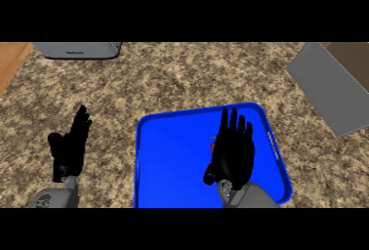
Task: Pick the bell pepper from the tray and place it in the cardboard box
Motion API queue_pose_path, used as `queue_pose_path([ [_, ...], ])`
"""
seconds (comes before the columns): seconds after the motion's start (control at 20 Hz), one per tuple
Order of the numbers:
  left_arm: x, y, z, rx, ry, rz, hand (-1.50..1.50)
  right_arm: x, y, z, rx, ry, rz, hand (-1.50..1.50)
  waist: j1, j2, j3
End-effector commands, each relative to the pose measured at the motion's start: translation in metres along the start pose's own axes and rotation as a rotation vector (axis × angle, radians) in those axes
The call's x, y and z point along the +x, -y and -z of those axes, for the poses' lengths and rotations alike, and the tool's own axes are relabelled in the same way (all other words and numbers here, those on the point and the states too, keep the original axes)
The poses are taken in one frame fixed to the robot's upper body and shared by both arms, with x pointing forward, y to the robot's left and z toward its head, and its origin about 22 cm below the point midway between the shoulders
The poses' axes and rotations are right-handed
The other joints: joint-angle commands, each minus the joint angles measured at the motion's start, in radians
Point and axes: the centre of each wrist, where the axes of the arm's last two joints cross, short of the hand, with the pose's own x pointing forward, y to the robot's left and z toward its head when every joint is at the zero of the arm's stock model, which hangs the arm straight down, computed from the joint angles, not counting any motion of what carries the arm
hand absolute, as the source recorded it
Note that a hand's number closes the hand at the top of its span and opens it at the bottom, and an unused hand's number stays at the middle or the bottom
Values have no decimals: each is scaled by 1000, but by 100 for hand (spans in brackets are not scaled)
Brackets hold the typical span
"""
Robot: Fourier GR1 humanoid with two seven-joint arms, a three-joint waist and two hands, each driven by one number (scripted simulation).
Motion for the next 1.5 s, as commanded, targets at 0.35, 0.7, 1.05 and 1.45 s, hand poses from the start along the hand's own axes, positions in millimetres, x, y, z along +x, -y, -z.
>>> queue_pose_path([
  [0.35, -5, -6, -2, 7, -6, 5, 0, 4, -20, 11, 33, -182, -37, -150, 1, 0, 0],
  [0.7, 4, 1, 9, -5, -13, -2, 0, -6, -31, 28, 47, -173, -24, -150, -6, 0, 0],
  [1.05, 5, -1, 8, -10, -13, -13, 0, 3, -42, 46, 53, -171, -13, -150, 1, 2, 0],
  [1.45, 0, -6, -5, -10, -4, -4, 0, 0, -65, 42, -88, -39, -38, 150, 4, 0, 1],
])
